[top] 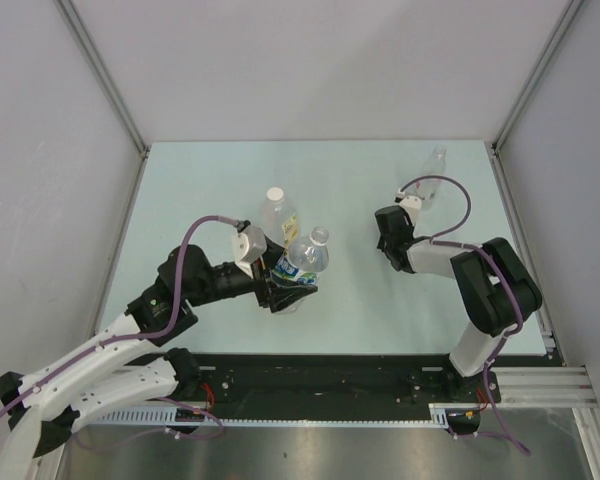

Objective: Unscrew the bottle caps

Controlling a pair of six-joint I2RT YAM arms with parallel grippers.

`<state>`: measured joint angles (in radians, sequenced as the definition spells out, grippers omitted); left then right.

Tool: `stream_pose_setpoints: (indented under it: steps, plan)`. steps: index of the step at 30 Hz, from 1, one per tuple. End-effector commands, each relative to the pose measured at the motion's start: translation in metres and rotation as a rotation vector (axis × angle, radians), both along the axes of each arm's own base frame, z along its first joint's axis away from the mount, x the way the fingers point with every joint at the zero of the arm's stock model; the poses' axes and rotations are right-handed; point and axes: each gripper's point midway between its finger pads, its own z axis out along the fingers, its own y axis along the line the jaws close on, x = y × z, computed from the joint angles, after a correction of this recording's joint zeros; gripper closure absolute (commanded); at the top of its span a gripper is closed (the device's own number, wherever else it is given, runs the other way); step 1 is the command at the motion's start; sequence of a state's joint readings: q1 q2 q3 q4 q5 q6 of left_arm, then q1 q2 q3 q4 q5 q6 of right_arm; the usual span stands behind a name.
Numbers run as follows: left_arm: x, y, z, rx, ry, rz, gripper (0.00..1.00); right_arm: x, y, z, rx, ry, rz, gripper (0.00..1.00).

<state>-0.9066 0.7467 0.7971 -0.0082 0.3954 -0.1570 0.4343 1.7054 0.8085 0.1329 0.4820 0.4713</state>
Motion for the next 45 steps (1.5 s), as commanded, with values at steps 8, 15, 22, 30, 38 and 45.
stream_pose_setpoints:
  steps: [8, 15, 22, 30, 38, 45]
  plan:
    - [0.003, 0.001, 0.007, -0.025, -0.025, 0.012, 0.99, 0.024, 0.004, -0.001, 0.030, 0.012, -0.021, 0.98]
    - [0.003, -0.001, 0.002, -0.021, -0.019, 0.004, 0.97, 0.014, 0.006, -0.002, 0.043, 0.054, -0.005, 0.58]
    - [0.004, 0.000, -0.003, -0.012, -0.012, 0.015, 1.00, 0.011, 0.010, 0.013, 0.052, 0.033, 0.001, 0.43]
    - [0.010, 0.002, -0.004, -0.002, -0.018, 0.048, 1.00, 0.012, 0.046, 0.153, 0.140, -0.224, 0.074, 0.33]
    - [0.026, -0.007, -0.014, 0.035, -0.021, 0.088, 1.00, -0.085, 0.088, 0.343, 0.505, -0.565, 0.396, 0.29]
    - [0.046, -0.022, -0.005, 0.048, -0.017, 0.123, 1.00, -0.169, 0.104, 0.411, 0.760, -0.647, 0.758, 0.18]
